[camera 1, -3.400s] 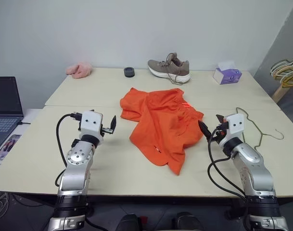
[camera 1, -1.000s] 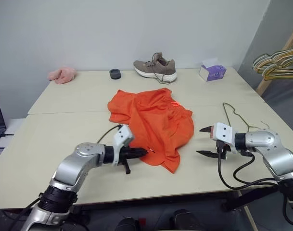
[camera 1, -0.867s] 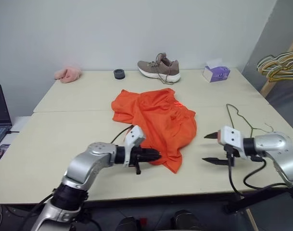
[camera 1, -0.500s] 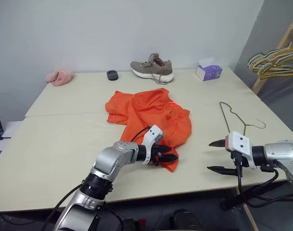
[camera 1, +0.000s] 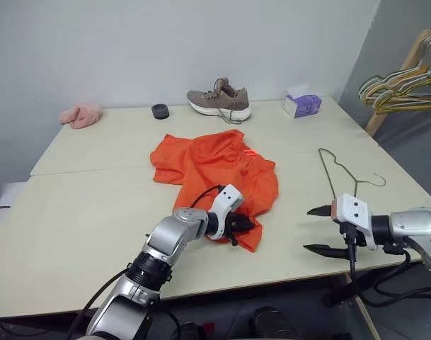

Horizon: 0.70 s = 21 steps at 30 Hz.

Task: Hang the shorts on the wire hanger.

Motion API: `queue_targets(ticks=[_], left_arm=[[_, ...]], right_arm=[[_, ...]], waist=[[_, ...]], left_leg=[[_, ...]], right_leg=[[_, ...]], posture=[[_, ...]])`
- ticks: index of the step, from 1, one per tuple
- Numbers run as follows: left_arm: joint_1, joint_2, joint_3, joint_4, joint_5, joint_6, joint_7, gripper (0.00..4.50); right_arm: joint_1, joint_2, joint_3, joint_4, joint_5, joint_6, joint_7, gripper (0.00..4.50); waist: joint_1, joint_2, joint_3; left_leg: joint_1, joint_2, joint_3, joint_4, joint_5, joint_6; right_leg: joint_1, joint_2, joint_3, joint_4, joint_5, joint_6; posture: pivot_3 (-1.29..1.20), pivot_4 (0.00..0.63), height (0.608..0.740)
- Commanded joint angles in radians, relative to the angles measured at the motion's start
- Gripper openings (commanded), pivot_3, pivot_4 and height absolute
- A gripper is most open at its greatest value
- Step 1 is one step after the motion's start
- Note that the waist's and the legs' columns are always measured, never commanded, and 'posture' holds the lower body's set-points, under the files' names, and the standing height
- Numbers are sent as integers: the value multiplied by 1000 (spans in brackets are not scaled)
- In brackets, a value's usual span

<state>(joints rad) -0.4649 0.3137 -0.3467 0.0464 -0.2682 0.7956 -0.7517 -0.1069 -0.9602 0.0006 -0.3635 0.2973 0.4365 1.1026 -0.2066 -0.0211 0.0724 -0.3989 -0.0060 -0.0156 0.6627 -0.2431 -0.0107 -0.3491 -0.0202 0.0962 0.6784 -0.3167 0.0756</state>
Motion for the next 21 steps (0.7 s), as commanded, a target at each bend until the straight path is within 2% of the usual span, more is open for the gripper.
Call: queue_targets(ticks=[1, 4, 11, 18, 21], left_arm=[[9, 53, 45, -44, -3, -41, -30, 28], [30, 114, 74, -60, -5, -62, -50, 28], [81, 231, 174, -64, -4, -97, -50, 28], [134, 349, 276, -111, -46, -116, -117, 28], [157, 379, 296, -136, -60, -120, -140, 28]], right_arm=[[-62, 28, 0, 23, -17, -46, -28, 4500], [-125, 68, 33, 81, -64, -94, -64, 4500], [-273, 137, 167, 294, -285, -305, -137, 4500], [-517, 251, 369, 656, -605, -626, -296, 4500], [-598, 310, 415, 794, -673, -702, -351, 4500]], waist=[[-5, 0, 0], [-13, 0, 0], [-13, 0, 0], [-18, 1, 0], [-18, 1, 0]], left_leg=[[0, 0, 0, 0, 0, 0], [0, 0, 0, 0, 0, 0], [0, 0, 0, 0, 0, 0], [0, 0, 0, 0, 0, 0], [0, 0, -1, -1, 0, 0]], right_leg=[[0, 0, 0, 0, 0, 0], [0, 0, 0, 0, 0, 0], [-1, -1, 0, 0, 2, -4], [-2, -1, -1, 2, 3, -5], [-2, -2, -1, 2, 3, -5]], posture=[[-255, 26, 740], [-244, 24, 740], [-218, 21, 740], [-196, 19, 740], [-192, 18, 740]])
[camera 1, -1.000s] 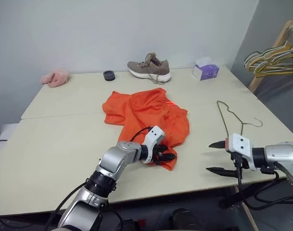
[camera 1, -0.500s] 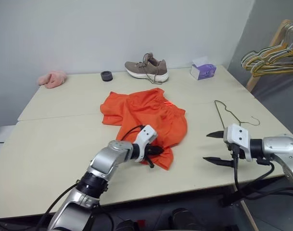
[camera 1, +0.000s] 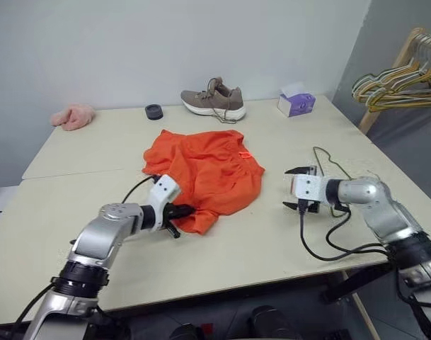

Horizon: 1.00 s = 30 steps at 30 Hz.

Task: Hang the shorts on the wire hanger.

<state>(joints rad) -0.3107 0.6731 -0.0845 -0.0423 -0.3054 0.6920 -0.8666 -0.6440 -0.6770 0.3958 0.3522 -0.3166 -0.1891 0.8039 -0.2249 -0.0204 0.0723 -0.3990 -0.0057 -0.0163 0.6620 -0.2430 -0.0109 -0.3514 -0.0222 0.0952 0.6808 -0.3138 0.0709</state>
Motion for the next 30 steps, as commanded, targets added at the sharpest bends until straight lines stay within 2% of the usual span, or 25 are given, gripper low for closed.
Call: queue_targets(ticks=[1, 8, 13, 16, 22, 26, 27, 29, 30], left_arm=[[6, 22, 35, -52, -24, -16, -27, 28], [77, 81, 74, -109, -50, -20, -71, 28], [77, 87, 83, -103, -52, -26, -68, 28], [78, 84, 83, -106, -53, -32, -66, 0], [84, 49, 104, -80, -36, -97, -11, 0], [82, 34, 99, -78, -49, -137, -31, 0], [80, 33, 96, -77, -46, -145, -31, 0], [61, 19, 87, -66, -42, -154, -24, 0], [47, 7, 75, -60, -43, -151, -25, 183]], right_arm=[[-72, 36, 21, 104, -65, -91, -59, 4500], [-306, 209, 172, 474, -282, -242, -254, 4500], [-402, 301, 229, 682, -361, -288, -379, 4500], [-433, 332, 240, 766, -381, -304, -407, 3890], [-450, 343, 190, 812, -322, -331, -345, 1798], [-451, 336, 151, 798, -275, -344, -282, 290], [-449, 336, 142, 793, -265, -343, -269, 36], [-429, 334, 98, 744, -199, -335, -195, 36], [-409, 334, 67, 698, -149, -318, -145, 12]], waist=[[2, 0, 0], [-4, 0, 0], [-9, 0, 0], [-11, 0, 0], [-18, 0, -1], [-26, 0, -1], [-27, 0, -1], [-27, 1, -1], [-27, 1, -1]], left_leg=[[0, 0, 0, 0, 0, 0], [0, 0, -3, 0, 0, 0], [0, 0, -8, 0, 1, -2], [0, -1, -8, 0, 1, -2], [0, -1, -9, 0, 1, -2], [1, -1, -9, 0, 1, -2], [1, -1, -9, 0, 1, -2], [1, -1, -9, 0, 1, -3], [1, -1, -9, 0, 1, -3]], right_leg=[[0, 0, 0, 0, 0, 0], [0, -4, -2, 1, 0, 0], [1, -3, -4, 2, 0, -1], [2, -3, -5, 2, 0, -1], [2, -3, -5, 2, 0, -1], [2, -3, -6, 3, 0, -1], [2, -3, -6, 3, 0, -1], [3, -3, -6, 4, 0, -1], [2, -3, -6, 4, 0, -1]], posture=[[-184, 16, 740], [-172, 11, 740], [-162, 11, 740], [-155, 11, 740], [-155, 13, 740], [-157, 14, 740], [-157, 14, 740], [-160, 16, 740], [-160, 16, 740]])
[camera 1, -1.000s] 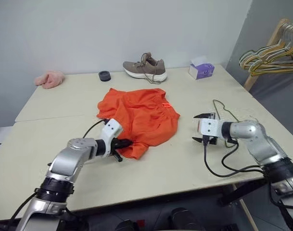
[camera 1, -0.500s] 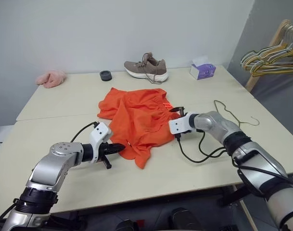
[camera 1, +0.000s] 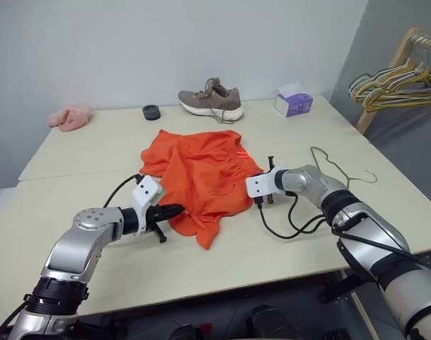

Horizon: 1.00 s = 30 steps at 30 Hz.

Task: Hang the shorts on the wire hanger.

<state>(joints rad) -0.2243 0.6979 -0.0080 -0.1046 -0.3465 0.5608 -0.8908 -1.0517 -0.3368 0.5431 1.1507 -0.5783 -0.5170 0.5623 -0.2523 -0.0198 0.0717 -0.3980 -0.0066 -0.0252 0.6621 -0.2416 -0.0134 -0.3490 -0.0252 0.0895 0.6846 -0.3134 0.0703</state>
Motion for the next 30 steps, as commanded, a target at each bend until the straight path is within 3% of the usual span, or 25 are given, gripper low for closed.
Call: queue_targets(ticks=[1, 5, 7, 8, 15, 23, 30], left_arm=[[-48, -25, -18, 0, -6, -15, -13, 395], [-63, -38, -72, -9, -3, -8, -50, 1509], [-66, -34, -85, -4, 1, -6, -60, 1789], [-61, -25, -88, -3, -1, -6, -74, 2250], [-22, 50, -64, 1, -27, -10, -159, 4333], [48, 137, -37, -14, -30, -55, -263, 4465], [87, 158, 7, -58, -65, -51, -288, 4500]], right_arm=[[21, -10, -105, -150, 157, 29, 148, 0], [114, -25, -167, -392, 276, 166, 293, 0], [169, -33, -180, -545, 318, 261, 351, 0], [205, -40, -181, -643, 333, 318, 378, 0], [366, -167, -160, -1010, 299, 502, 456, 0], [514, -302, -151, -1220, 334, 582, 552, 0], [539, -386, -165, -1248, 279, 476, 509, 2310]], waist=[[1, 0, 0], [1, 0, 0], [2, 0, 0], [3, 0, 0], [6, 1, 0], [8, 1, 0], [15, 1, 0]], left_leg=[[0, 0, 0, 0, 0, 0], [0, 0, -1, 0, 0, 0], [-1, 0, -2, 0, 0, 0], [-1, 0, -2, 0, 0, 0], [-1, 1, -2, 0, 0, 0], [-1, 1, -1, 0, 0, 0], [-1, 1, -1, 0, 0, 0]], right_leg=[[0, 0, 0, 0, 0, 0], [1, 0, 0, 0, 0, 0], [1, 0, 0, 0, 0, 0], [1, 0, 0, 0, 0, 0], [-1, 0, 0, 2, 0, 0], [-1, 0, 0, -1, 0, 0], [-1, -1, 0, -2, 0, 0]], posture=[[-160, 16, 740], [-175, 18, 740], [-182, 20, 740], [-182, 20, 740], [-196, 30, 740], [-199, 27, 740], [-184, 20, 740]])
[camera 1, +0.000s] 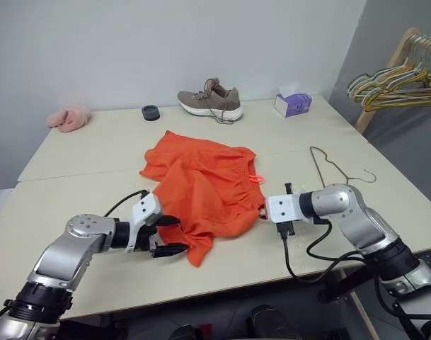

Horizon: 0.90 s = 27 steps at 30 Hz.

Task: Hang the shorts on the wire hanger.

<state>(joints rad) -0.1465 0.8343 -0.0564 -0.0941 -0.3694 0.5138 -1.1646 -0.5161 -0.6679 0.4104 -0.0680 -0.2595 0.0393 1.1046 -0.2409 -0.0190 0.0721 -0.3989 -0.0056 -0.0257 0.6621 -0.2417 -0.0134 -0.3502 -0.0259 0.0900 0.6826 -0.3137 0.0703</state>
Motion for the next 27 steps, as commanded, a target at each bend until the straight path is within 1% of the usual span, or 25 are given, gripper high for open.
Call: queue_targets(ticks=[1, 5, 7, 14, 16, 18, 21, 22, 24, 27], left_arm=[[15, 22, 59, -81, -48, -1, -15, 4500], [22, 17, 72, -90, -45, -17, 3, 4500], [20, 13, 75, -86, -43, -23, 8, 4500], [6, 12, 66, -58, -20, -65, 8, 4500], [-4, 8, 57, -42, -13, -78, 5, 4500], [-10, 2, 47, -30, -2, -92, 5, 4500], [-12, -9, 31, -22, 16, -117, 10, 4500], [-12, -14, 26, -22, 21, -124, 12, 4500], [-12, -19, 21, -22, 28, -132, 14, 4500], [-30, -59, -16, -29, 56, -149, 43, 4500]], right_arm=[[0, -70, -31, -16, -68, -131, -69, 2595], [-38, -72, -3, 90, -166, -284, -209, 3995], [-56, -56, 12, 148, -193, -333, -245, 3995], [-180, 2, 140, 426, -373, -545, -362, 3995], [-219, 30, 165, 501, -403, -574, -387, 3995], [-248, 61, 173, 555, -398, -583, -385, 3995], [-256, 124, 127, 594, -284, -511, -306, 3418], [-257, 137, 111, 590, -250, -483, -278, 3129], [-260, 145, 97, 582, -222, -455, -250, 2393], [-247, 168, 36, 515, -106, -300, -163, 1291]], waist=[[9, 0, 0], [20, 0, 0], [20, 0, 0], [18, 0, 0], [14, -1, -1], [13, -1, -2], [11, -3, -3], [11, -3, -3], [10, -3, -3], [14, -2, -3]], left_leg=[[0, 0, 0, 0, 0, 0], [0, 0, 1, 0, 0, 0], [1, 0, 1, 0, 0, 0], [1, 0, 2, 0, 0, 0], [1, 0, 2, 0, 0, 0], [1, 0, 2, 0, 0, 0], [3, 0, 2, 0, 0, 0], [3, 0, 1, 0, 0, 0], [3, 0, 1, 1, 0, 0], [3, 0, 0, 1, 0, 0]], right_leg=[[-1, 0, 0, -1, 0, 0], [-2, -1, 0, -1, 0, 0], [-2, -1, 0, -1, 0, 0], [-1, 0, 1, -1, 0, 0], [0, 0, 0, 0, 0, 0], [1, 1, 0, 0, 1, -1], [3, 1, 0, 0, 1, -1], [4, 1, 0, 0, 1, -1], [4, 1, 1, 0, 1, -2], [4, 0, 0, 0, 1, -2]], posture=[[-182, 18, 740], [-180, 13, 740], [-181, 9, 740], [-180, 0, 740], [-180, 0, 740], [-179, 0, 740], [-177, 0, 740], [-177, 0, 740], [-177, 0, 740], [-178, 4, 740]])
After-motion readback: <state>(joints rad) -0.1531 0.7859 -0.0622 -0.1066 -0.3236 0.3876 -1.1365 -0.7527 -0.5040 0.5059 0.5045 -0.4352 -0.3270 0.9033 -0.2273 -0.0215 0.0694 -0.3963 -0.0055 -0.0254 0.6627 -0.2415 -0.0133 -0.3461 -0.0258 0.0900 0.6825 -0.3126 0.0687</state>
